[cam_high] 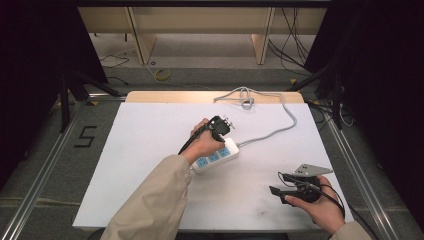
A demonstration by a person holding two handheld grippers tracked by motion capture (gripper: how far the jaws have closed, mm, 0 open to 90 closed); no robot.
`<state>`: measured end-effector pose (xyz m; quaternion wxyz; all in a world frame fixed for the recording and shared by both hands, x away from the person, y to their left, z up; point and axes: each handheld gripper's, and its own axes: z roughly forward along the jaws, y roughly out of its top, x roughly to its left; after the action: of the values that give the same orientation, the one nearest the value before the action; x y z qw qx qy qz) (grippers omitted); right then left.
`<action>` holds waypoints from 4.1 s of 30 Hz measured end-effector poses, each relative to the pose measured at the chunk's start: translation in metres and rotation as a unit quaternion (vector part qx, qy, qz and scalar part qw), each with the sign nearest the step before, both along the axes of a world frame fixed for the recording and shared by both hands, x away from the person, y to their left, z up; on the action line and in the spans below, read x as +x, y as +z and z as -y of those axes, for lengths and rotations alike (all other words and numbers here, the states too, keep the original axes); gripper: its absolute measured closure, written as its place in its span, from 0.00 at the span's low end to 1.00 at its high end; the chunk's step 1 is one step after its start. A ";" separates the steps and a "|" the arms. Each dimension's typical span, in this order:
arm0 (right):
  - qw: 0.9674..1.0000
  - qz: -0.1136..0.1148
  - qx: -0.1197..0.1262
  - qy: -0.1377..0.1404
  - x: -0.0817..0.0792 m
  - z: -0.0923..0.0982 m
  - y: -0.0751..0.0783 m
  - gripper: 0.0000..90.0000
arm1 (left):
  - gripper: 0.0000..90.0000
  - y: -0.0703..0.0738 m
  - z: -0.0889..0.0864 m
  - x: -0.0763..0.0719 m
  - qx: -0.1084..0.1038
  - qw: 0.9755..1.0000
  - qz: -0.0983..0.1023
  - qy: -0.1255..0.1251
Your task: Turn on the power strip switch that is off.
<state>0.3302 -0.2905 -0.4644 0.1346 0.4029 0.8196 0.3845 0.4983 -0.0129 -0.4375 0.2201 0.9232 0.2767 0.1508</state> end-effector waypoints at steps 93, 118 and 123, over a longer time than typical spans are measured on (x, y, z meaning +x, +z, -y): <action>1.000 0.003 0.001 -0.004 0.000 -0.001 0.000 0.34 | 0.48 0.028 -0.053 -0.015 -0.093 0.994 0.023 0.052; 1.000 0.007 0.001 -0.012 0.002 0.001 0.001 0.34 | 0.31 0.023 -0.118 -0.066 -0.154 0.984 0.051 0.078; 1.000 0.008 0.003 -0.014 0.002 0.002 0.001 0.34 | 0.30 0.020 -0.127 -0.079 -0.155 0.983 0.052 0.077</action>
<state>0.3319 -0.2925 -0.4632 0.1451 0.4118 0.8116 0.3882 0.4194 0.1137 -0.4178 0.3626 0.8445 0.3556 0.1700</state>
